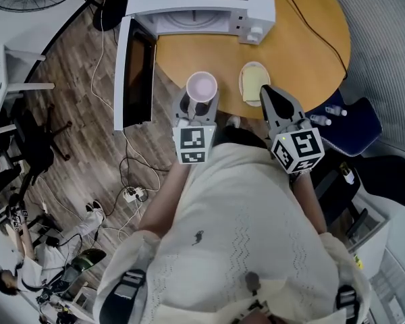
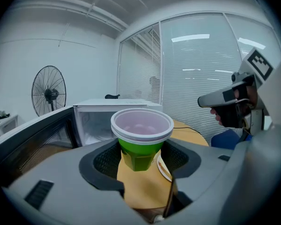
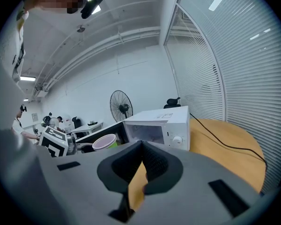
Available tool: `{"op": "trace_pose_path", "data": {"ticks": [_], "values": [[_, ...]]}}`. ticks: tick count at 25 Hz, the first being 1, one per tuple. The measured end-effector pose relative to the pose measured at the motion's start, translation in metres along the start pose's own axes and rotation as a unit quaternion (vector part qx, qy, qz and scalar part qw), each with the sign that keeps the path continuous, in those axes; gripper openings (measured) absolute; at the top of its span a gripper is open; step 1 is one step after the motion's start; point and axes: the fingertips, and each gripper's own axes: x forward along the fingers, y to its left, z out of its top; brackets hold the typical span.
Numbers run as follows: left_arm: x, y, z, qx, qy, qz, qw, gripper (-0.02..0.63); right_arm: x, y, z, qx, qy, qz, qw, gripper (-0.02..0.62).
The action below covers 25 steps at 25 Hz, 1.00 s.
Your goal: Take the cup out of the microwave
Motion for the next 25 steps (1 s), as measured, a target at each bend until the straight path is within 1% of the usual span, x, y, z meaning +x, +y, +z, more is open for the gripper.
{"op": "trace_pose_path", "data": {"ticks": [5, 11, 18, 25], "values": [[-0.007, -0.005, 0.018, -0.002, -0.011, -0.006, 0.9999, 0.290, -0.004, 0.000, 0.008, -0.002, -0.010, 0.000, 1.000, 0.009], [-0.010, -0.013, 0.041, 0.008, -0.024, -0.018, 0.9995, 0.290, -0.011, -0.003, 0.024, -0.008, -0.031, -0.004, 0.999, 0.009], [-0.020, -0.021, 0.065, 0.000, -0.030, -0.032, 0.9991, 0.290, -0.024, -0.003, 0.048, -0.013, -0.056, -0.008, 0.998, 0.009], [-0.028, -0.020, 0.088, 0.004, -0.044, -0.028, 0.9986, 0.290, -0.033, -0.002, 0.077, -0.027, -0.083, -0.008, 0.996, 0.009]]}}
